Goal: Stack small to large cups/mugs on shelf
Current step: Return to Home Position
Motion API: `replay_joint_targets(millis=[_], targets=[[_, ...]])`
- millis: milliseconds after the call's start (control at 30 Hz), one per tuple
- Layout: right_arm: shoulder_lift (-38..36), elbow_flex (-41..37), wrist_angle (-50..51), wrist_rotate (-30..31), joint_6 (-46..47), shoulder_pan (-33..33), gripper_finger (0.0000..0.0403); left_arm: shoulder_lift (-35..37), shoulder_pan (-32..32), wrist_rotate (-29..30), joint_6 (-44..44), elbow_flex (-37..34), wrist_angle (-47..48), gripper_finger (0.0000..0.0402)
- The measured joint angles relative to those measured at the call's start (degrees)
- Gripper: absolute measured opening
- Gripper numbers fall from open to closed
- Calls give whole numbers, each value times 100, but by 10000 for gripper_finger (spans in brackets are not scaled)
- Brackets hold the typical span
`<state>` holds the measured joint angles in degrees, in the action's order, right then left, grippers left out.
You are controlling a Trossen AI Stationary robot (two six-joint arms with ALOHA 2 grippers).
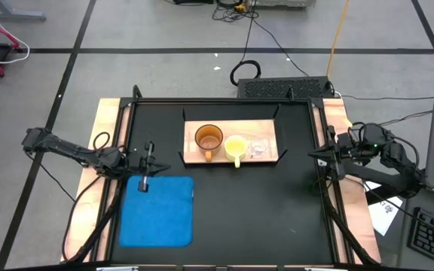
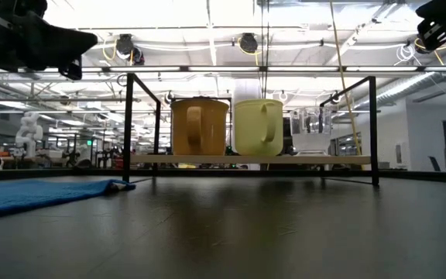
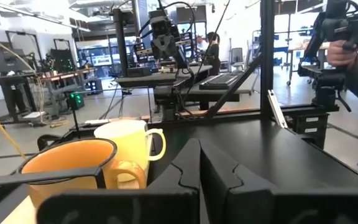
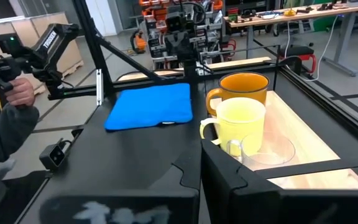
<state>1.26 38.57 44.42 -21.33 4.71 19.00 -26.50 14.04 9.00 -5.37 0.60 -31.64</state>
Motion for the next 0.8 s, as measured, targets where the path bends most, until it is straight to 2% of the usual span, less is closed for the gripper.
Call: replay_joint_targets(millis=[333,800], targets=[[0,0,-7,1,37,0,0,-11,0,-315,-118,0,34,20],[0,0,-52,16,44,2,0,-11,-2,-247,116,0,63,21]])
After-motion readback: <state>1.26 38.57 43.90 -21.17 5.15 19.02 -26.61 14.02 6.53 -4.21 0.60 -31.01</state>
